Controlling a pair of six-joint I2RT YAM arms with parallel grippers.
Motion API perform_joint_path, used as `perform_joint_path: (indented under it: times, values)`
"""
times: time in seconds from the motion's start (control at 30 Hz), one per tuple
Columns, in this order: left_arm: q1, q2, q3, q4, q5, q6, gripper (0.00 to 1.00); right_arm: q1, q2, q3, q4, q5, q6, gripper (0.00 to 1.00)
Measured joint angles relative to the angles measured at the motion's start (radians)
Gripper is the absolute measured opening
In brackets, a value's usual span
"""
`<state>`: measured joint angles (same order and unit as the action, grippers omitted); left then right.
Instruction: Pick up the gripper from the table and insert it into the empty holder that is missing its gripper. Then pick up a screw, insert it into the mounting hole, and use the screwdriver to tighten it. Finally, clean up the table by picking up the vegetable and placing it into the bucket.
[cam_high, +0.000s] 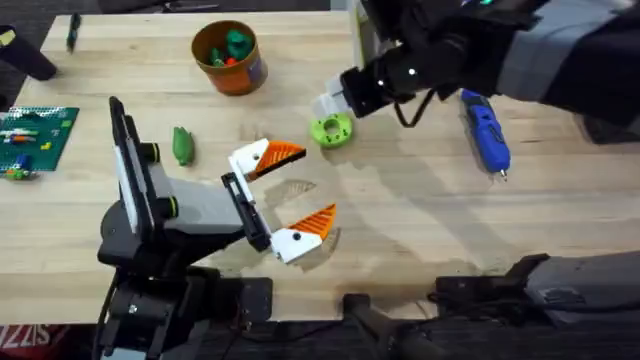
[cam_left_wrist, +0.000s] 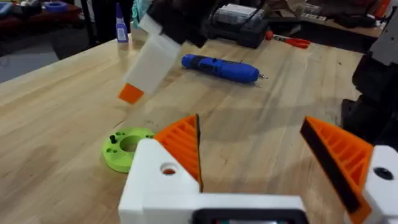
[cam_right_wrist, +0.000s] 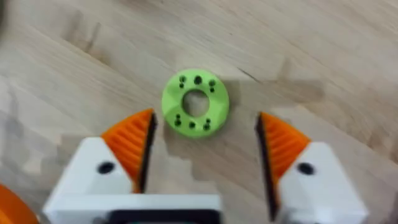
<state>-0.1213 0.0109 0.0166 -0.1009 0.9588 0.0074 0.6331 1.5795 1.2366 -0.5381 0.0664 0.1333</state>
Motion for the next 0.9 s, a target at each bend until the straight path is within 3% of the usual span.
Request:
perform_joint_path:
  times: [0.07, 0.1, 0.3, 0.47, 0.9]
  values:
    - [0.000, 0.000, 0.000, 0.000, 0.000, 0.000, 0.985, 0.000, 0.021, 0.000, 0.047, -0.014, 0.016, 0.724]
    - [0.000, 0.000, 0.000, 0.000, 0.000, 0.000, 0.985, 0.000, 0.031, 0.000, 0.067, -0.018, 0.025, 0.670]
    - [0.000, 0.000, 0.000, 0.000, 0.000, 0.000, 0.986, 0.000, 0.096, 0.000, 0.104, -0.033, 0.049, 0.578]
    - [0.000, 0.000, 0.000, 0.000, 0.000, 0.000, 0.985, 0.000, 0.150, 0.000, 0.141, -0.038, 0.055, 0.342]
    - [0.000, 0.000, 0.000, 0.000, 0.000, 0.000, 0.986, 0.000, 0.167, 0.000, 0.196, -0.038, 0.057, 0.371]
